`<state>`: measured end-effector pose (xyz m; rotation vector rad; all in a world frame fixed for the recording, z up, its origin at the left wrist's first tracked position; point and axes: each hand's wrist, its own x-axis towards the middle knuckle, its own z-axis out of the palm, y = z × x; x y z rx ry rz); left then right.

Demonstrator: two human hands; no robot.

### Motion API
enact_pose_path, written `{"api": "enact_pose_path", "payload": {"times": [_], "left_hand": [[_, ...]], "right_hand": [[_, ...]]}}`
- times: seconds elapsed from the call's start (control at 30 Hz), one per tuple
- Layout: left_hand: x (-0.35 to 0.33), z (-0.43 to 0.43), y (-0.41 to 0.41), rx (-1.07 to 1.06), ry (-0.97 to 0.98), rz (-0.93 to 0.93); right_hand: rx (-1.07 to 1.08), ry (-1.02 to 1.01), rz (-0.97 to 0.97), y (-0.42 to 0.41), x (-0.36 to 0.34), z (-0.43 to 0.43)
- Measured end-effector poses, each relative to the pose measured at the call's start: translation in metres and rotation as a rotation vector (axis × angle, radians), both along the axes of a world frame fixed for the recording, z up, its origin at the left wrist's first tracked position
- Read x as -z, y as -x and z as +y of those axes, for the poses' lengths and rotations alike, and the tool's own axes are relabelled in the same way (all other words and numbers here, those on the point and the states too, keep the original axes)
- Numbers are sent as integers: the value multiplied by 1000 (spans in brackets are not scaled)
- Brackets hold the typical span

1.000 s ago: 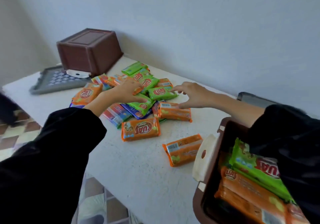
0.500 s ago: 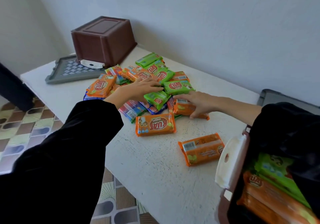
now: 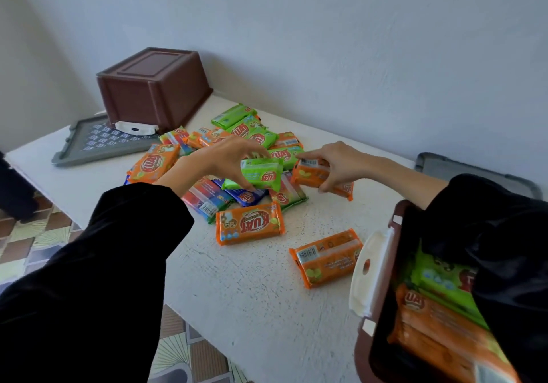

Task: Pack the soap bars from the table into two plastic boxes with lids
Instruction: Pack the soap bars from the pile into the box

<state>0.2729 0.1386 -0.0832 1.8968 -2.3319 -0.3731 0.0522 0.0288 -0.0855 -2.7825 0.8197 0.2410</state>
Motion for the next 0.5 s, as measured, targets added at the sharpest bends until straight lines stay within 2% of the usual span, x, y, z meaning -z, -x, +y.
{"api": "enact_pose_path", "payload": {"times": [0.1,0.23,0.37,0.5], "left_hand": [[-33,-1,19,43,91,36],[-86,-9,62,137,189,43],[-118,-12,120,304,185,-36],[-123,-1,176,453,134,-64]], "right_hand": [[59,56,-99,27,-35,5],[130,122,-115,80,-88,23],[224,131,-118,140,-116,61],[327,105,-70,196,-125,102]]}}
